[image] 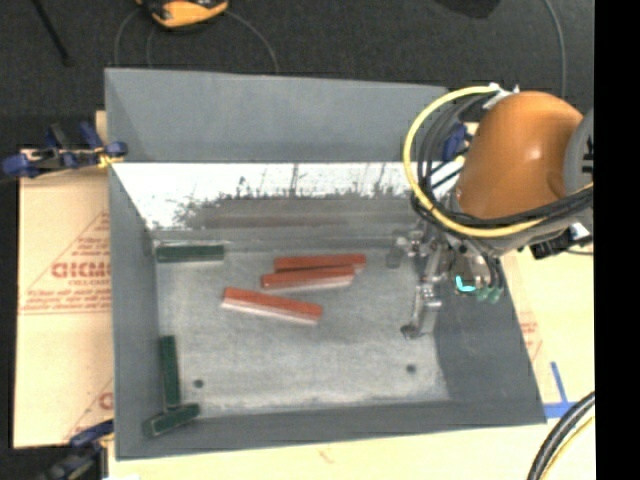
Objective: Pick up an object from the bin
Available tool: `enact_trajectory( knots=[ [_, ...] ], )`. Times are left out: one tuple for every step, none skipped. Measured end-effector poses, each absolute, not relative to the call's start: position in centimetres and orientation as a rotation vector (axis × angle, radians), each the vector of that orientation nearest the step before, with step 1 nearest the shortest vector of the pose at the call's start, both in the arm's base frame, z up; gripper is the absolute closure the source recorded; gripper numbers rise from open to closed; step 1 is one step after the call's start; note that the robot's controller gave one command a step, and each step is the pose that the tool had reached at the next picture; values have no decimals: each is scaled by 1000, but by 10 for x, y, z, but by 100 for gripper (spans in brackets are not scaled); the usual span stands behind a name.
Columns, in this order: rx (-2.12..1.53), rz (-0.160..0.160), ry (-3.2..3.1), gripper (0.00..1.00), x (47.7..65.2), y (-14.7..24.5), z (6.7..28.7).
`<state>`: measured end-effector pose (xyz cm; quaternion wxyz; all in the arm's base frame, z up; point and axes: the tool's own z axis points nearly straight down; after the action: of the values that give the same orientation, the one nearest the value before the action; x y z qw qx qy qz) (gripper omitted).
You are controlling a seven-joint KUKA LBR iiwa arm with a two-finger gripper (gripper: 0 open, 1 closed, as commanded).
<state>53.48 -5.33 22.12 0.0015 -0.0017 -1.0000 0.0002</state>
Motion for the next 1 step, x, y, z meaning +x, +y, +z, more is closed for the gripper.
enact_trajectory(
  knots=[
    [-3, 2, -3146, 0, 536, -53, 225]
  ],
)
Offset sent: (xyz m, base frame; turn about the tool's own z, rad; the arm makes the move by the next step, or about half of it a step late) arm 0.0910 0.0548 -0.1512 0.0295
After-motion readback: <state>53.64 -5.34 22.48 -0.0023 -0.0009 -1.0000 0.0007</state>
